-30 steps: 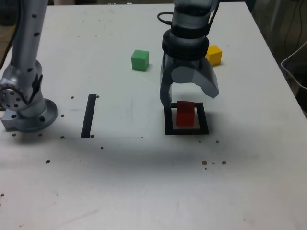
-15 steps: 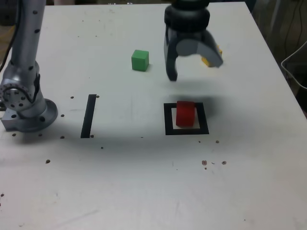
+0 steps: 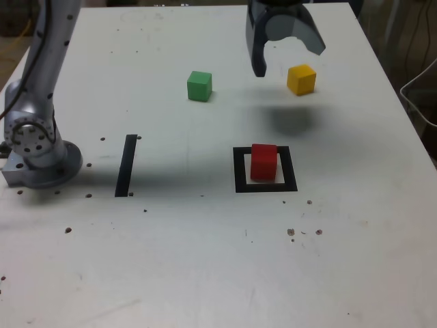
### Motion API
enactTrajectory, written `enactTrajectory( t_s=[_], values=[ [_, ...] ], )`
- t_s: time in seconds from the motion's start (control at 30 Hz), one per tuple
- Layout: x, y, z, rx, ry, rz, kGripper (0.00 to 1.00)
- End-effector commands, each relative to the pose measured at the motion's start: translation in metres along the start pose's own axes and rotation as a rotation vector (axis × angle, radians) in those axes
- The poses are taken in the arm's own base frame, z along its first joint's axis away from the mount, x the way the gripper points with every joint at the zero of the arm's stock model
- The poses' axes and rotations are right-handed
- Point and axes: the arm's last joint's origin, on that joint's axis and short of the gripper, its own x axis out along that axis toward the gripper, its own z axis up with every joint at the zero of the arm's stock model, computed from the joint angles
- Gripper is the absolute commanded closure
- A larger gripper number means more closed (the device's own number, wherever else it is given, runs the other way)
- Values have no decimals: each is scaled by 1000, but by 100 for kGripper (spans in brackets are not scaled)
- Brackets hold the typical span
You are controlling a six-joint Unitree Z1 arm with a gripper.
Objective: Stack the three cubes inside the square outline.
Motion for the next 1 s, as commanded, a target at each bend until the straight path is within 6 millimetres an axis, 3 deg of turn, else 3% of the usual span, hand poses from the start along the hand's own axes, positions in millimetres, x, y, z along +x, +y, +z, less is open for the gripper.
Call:
enactTrajectory(
  t_s=[0.0, 0.23, 0.53, 0.97],
  values=[
    [5, 11, 7, -21, 0, 2, 5],
    [29, 35, 25, -91, 23, -8, 5],
    [43, 49, 46, -165, 5, 13, 7],
    [73, 51, 58, -175, 53, -25, 11]
  ],
)
